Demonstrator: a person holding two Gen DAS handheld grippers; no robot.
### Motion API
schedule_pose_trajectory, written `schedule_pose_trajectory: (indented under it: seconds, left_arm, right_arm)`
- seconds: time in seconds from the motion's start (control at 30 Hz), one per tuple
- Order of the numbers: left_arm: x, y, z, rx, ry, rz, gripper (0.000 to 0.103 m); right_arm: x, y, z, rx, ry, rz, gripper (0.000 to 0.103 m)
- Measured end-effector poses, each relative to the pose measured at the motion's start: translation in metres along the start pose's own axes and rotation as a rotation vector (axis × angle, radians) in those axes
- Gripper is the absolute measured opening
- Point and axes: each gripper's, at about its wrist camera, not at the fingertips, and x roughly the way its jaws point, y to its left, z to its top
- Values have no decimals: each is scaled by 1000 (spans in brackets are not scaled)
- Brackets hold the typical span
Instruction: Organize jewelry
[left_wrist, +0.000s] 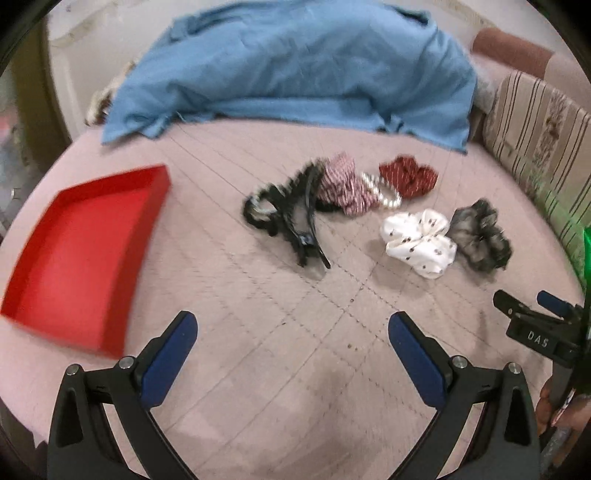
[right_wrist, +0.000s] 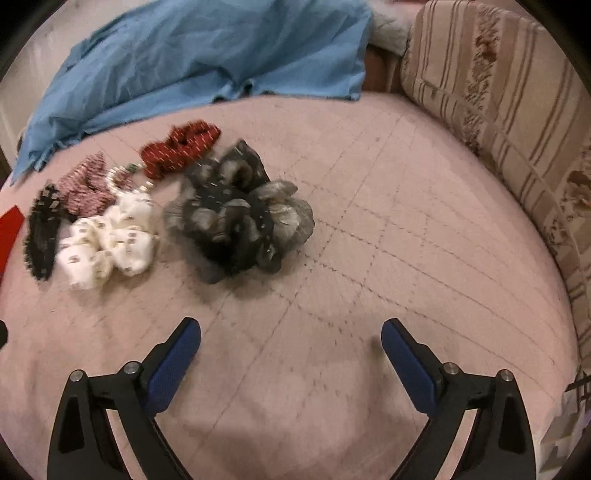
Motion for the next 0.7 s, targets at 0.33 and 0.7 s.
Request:
schedule_pose_trajectory:
  seconds: [0.33, 0.7]
  left_arm:
    - [-79, 4, -10, 8, -180, 39, 103]
    - [-151, 8, -18, 9, -343, 52, 103]
  right_arm:
    - [-96, 11, -16, -4, -196, 16, 100]
    - [-176, 19, -27, 25, -395, 29, 100]
